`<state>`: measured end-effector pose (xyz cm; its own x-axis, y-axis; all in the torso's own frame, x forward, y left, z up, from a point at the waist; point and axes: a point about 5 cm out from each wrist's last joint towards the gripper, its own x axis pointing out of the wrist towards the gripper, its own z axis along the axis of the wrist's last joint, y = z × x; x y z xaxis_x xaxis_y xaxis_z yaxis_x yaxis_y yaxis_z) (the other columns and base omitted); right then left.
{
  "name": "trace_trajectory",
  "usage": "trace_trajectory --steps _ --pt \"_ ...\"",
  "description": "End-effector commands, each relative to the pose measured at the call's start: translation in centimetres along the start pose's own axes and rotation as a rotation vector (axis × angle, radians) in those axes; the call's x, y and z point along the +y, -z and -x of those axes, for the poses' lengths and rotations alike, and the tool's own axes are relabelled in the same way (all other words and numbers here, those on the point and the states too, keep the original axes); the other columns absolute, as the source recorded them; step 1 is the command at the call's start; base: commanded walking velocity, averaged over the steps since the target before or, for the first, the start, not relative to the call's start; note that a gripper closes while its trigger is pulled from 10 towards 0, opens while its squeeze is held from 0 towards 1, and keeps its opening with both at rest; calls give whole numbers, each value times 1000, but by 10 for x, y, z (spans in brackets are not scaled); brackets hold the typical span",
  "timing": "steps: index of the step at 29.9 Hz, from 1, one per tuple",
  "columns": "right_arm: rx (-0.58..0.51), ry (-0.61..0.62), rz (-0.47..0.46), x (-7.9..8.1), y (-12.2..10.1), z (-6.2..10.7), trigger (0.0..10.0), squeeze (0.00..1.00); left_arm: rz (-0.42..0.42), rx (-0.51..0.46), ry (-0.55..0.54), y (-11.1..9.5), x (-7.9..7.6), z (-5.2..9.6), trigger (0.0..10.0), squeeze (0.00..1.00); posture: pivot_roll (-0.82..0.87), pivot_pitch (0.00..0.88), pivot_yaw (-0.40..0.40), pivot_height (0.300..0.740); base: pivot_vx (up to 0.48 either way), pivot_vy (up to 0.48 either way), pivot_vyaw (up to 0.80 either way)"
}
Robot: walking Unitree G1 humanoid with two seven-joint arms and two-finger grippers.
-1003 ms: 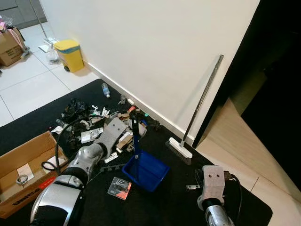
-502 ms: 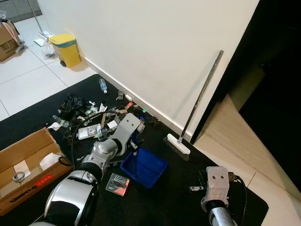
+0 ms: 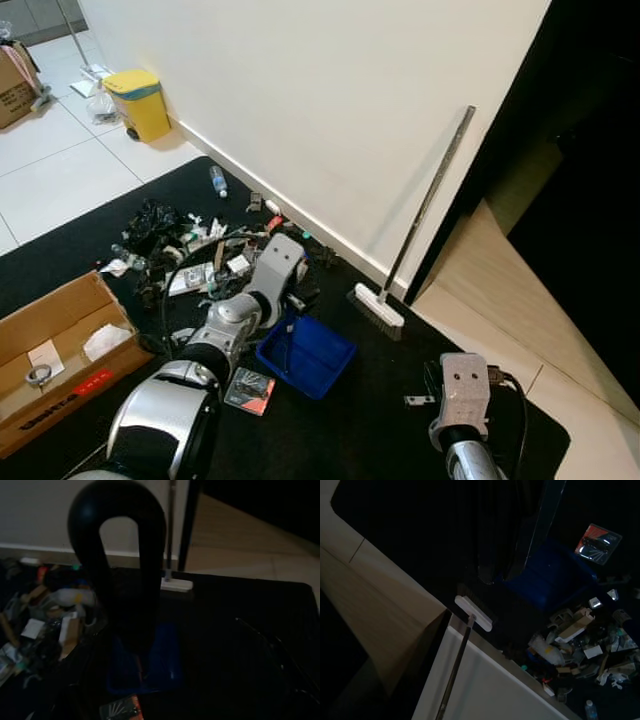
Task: Sweep floor
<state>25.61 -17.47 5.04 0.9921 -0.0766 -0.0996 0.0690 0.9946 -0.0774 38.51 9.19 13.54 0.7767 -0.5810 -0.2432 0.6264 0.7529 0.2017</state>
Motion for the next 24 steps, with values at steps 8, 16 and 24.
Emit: trace_trajectory --steps 8,16,24 --pt "31 -1 7 0 5 4 10000 0 -61 66 -209 11 18 8 10000 0 -174 328 12 740 0 0 0" --pt "33 -8 7 1 4 4 10000 0 -48 54 -218 9 19 8 10000 0 -177 330 8 740 0 0 0" --pt "36 -3 9 -1 4 5 10000 0 -22 33 -226 4 15 4 1922 0 -189 343 10 740 0 0 0"
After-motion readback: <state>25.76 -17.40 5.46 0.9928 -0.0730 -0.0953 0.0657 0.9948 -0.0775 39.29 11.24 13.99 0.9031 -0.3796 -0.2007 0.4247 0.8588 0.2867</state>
